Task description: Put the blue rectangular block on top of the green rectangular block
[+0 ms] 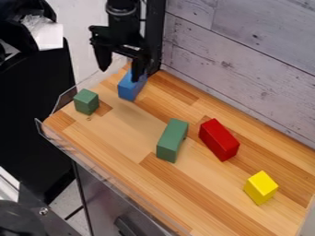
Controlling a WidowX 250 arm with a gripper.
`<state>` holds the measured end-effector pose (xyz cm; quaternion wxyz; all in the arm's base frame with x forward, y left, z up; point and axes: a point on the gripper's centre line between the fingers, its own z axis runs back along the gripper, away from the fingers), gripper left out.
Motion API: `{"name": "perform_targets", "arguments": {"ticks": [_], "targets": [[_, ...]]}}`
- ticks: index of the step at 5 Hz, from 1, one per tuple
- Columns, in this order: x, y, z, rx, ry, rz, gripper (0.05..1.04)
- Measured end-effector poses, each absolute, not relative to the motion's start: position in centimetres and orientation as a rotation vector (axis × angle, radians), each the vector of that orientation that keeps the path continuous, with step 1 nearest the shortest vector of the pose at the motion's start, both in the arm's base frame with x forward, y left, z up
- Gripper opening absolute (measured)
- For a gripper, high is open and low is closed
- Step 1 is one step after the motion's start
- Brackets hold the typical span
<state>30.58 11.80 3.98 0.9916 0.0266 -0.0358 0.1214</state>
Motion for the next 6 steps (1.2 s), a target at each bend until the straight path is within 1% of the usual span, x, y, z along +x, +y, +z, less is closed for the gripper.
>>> {"name": "perform_targets", "arguments": {"ticks": [2, 4, 6], "targets": [[31.3, 12.7, 2.5, 0.018, -0.064, 0.254, 0.999], [33.3, 12.7, 1.8, 0.018, -0.062, 0.247, 0.999], [34.1, 12.9, 0.3, 0.001, -0.016, 0.270, 0.999]]}}
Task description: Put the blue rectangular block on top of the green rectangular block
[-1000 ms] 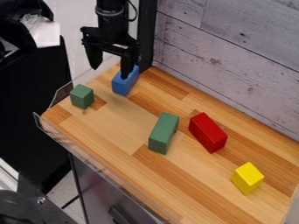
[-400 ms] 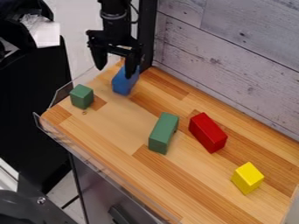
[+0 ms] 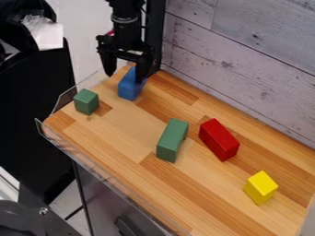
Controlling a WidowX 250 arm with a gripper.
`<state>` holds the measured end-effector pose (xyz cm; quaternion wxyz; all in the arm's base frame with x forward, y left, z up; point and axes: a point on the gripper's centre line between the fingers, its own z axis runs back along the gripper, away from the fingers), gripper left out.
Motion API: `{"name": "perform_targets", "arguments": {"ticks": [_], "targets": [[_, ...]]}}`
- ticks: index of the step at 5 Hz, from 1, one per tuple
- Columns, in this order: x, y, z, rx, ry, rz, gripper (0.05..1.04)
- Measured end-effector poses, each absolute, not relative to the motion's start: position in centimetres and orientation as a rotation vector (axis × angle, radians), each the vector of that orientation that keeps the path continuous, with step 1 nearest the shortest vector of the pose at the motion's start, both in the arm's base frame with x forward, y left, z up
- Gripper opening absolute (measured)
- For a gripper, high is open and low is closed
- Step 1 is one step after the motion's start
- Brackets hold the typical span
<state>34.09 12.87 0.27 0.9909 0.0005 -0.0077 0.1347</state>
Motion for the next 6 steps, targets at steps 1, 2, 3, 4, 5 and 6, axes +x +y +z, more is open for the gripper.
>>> {"name": "perform_targets", "arguments": {"ticks": [1, 2, 3, 4, 5, 6], "targets": [[33.9, 12.7, -0.2, -0.007, 0.003, 0.278, 0.999], [33.8, 12.3, -1.4, -0.022, 0.033, 0.293, 0.971], [34.0, 12.1, -1.6, -0.024, 0.022, 0.307, 0.706], [34.0, 12.0, -1.7, -0.022, 0.014, 0.315, 0.567], [33.7, 11.8, -1.8, -0.022, 0.012, 0.324, 0.567], [32.0, 10.9, -0.3, 0.000, 0.005, 0.366, 0.567]]}}
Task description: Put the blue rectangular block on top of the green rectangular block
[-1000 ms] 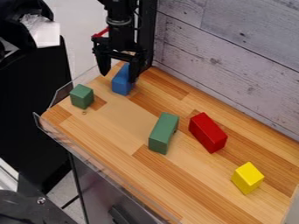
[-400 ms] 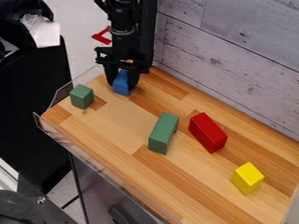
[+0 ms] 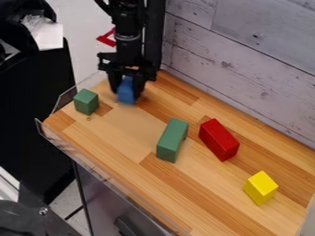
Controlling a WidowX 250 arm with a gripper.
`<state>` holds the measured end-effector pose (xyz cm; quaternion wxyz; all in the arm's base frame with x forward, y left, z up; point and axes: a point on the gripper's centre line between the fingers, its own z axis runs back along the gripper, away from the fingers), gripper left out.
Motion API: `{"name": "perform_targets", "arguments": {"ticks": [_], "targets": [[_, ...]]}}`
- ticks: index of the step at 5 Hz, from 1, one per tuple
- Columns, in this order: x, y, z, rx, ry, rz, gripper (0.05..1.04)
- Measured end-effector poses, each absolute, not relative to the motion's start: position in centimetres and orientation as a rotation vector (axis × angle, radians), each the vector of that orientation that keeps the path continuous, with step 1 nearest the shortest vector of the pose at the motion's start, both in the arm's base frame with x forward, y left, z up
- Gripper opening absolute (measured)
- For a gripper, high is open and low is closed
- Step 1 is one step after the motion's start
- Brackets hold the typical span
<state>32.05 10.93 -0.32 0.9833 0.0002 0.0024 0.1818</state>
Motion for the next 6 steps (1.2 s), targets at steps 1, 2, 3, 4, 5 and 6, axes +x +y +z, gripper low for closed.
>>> {"name": "perform_targets", "arguments": {"ticks": [1, 2, 3, 4, 5, 6], "targets": [[30.5, 10.0, 4.4, 0.036, -0.081, 0.433, 0.567], [28.5, 8.4, 7.2, 0.042, -0.100, 0.485, 0.567], [27.2, 6.8, 8.0, 0.028, -0.075, 0.473, 0.567], [26.2, 4.5, 7.9, 0.026, -0.073, 0.443, 0.567], [25.5, 2.1, 7.2, 0.011, -0.054, 0.396, 0.567], [25.6, -0.2, 5.6, -0.009, -0.009, 0.341, 0.567]]}}
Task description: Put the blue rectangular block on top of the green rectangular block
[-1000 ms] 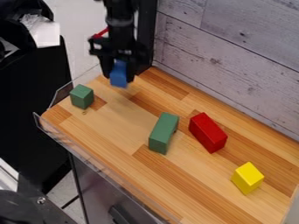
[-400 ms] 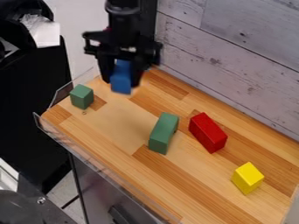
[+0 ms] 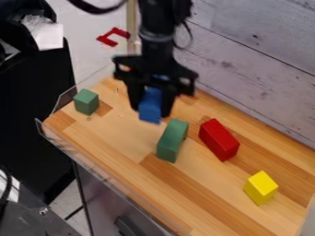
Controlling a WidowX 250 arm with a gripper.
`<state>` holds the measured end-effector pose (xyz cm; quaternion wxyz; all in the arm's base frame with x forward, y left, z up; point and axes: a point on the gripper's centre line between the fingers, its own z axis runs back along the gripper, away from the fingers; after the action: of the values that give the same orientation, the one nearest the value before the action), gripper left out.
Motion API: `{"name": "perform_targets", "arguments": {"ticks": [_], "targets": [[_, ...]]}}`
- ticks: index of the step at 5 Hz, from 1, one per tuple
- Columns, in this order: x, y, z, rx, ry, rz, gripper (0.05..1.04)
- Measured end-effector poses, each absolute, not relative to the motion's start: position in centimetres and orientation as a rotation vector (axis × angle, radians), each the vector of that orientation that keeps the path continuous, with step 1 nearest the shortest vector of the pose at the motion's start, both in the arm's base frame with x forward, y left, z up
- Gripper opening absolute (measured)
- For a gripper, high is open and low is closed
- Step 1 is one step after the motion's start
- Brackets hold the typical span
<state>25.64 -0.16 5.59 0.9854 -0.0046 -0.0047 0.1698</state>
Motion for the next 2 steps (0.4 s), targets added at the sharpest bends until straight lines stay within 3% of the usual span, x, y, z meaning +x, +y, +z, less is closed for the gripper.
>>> {"name": "perform_targets", "arguments": {"ticks": [2], "targets": [[26.96, -2.39, 2.39, -0.014, 0.072, 0.269, 0.567]]}}
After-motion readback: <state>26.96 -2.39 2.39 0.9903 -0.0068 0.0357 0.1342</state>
